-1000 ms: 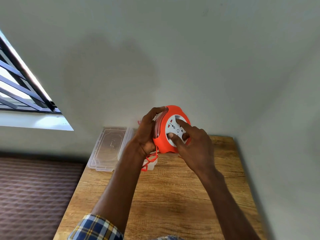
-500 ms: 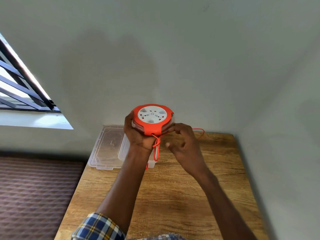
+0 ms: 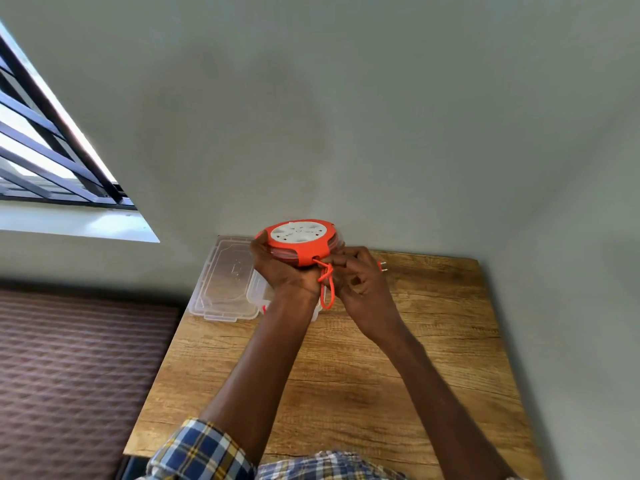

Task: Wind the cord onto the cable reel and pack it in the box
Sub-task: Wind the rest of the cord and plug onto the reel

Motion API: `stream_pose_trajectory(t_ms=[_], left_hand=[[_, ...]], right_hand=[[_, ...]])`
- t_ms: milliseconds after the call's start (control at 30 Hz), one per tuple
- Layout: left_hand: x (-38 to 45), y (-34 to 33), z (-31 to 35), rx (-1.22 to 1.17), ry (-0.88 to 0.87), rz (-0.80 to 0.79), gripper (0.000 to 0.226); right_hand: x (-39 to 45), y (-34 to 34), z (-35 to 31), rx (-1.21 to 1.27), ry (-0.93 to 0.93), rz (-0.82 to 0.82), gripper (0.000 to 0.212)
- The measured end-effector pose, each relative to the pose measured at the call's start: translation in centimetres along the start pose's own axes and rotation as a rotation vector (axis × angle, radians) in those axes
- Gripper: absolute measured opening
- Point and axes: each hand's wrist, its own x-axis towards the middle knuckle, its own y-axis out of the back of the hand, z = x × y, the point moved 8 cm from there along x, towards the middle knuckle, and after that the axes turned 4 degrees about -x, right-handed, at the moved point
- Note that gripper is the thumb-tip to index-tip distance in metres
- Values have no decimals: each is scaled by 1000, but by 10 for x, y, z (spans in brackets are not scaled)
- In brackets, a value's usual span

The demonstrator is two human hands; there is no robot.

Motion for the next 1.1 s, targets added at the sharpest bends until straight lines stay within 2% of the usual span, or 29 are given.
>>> stream_pose_trajectory(t_ms=[100,200,333,400,500,567,633,700,767,933,1033,1100], left_hand=[[-2,5,-5,46,24,10,50],[-3,3,-9,61,41,-8,52],[1,-2,-16,77,62,-53,62],[7,-1,-20,109,54,-39,65],[12,-2,-24,120,16,7,64],[14,-2,-24,115,-11,35,62],[15,0,-25,106,-27,55,57],[15,2,-27,108,-33,72,53],[15,4,-29,108,-36,77,50],[15,1,-30,147,-55,61,32],[14,2,-31,191,-64,70,29],[14,4,-31,209,-59,84,34]], right_hand=[[-5,1,9,66,-62,2,12],[-11,4,17,181,-128,19,21],[-14,9,30,630,-377,-16,17],[-12,14,31,720,-430,-16,30],[-8,21,27,528,-430,12,72],[-7,26,23,394,-434,84,83],[-6,38,25,303,-458,198,76],[-5,43,31,398,-501,235,58],[-6,41,35,497,-554,179,50],[-13,25,34,624,-610,-34,74],[-11,25,30,555,-644,-80,60],[-10,23,34,620,-707,-130,55]])
